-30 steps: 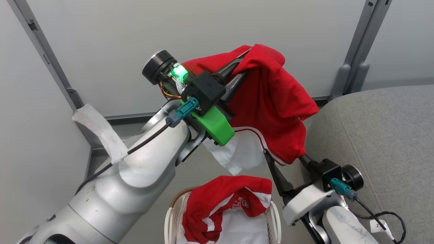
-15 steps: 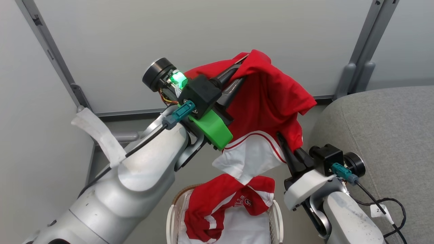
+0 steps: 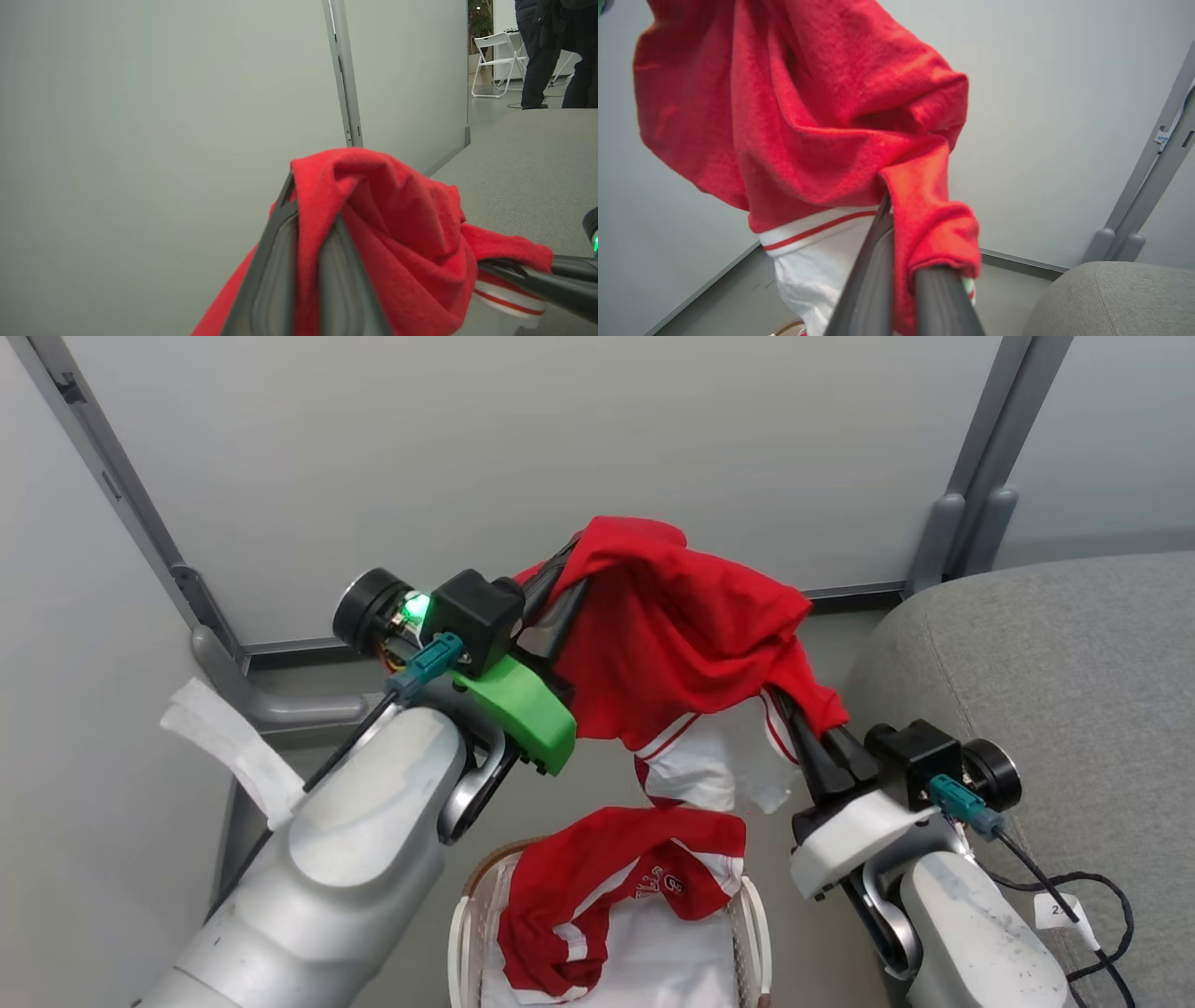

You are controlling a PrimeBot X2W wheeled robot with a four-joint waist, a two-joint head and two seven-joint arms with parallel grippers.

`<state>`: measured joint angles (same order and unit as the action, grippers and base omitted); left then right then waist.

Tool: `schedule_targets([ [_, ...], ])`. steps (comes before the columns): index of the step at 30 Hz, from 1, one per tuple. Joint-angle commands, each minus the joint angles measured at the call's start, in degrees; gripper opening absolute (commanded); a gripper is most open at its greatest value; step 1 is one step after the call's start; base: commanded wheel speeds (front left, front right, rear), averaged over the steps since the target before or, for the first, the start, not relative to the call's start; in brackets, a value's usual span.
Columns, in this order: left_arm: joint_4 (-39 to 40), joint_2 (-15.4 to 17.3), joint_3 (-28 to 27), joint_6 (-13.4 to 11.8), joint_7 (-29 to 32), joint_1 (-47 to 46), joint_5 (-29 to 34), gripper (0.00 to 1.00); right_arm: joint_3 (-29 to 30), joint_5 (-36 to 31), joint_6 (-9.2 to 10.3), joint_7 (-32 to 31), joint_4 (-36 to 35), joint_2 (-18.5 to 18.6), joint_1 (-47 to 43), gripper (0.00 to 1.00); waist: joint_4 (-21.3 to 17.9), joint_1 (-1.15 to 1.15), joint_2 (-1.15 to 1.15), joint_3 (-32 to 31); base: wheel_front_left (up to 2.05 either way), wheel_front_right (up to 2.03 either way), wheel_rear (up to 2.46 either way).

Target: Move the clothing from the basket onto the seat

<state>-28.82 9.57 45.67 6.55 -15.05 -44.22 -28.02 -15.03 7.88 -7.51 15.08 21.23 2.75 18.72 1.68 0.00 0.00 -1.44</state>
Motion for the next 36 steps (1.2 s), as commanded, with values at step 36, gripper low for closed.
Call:
schedule_targets([
  [36,-0.1,-5.9,-11.8,0.6,-0.1,26.1,1.7,1.00,7.8,-5.8,0.04,0.1,-3.0,0.3,0.9,0.00,-6.4,0.00,0.00,1.5,0.00,0.00,0.00],
])
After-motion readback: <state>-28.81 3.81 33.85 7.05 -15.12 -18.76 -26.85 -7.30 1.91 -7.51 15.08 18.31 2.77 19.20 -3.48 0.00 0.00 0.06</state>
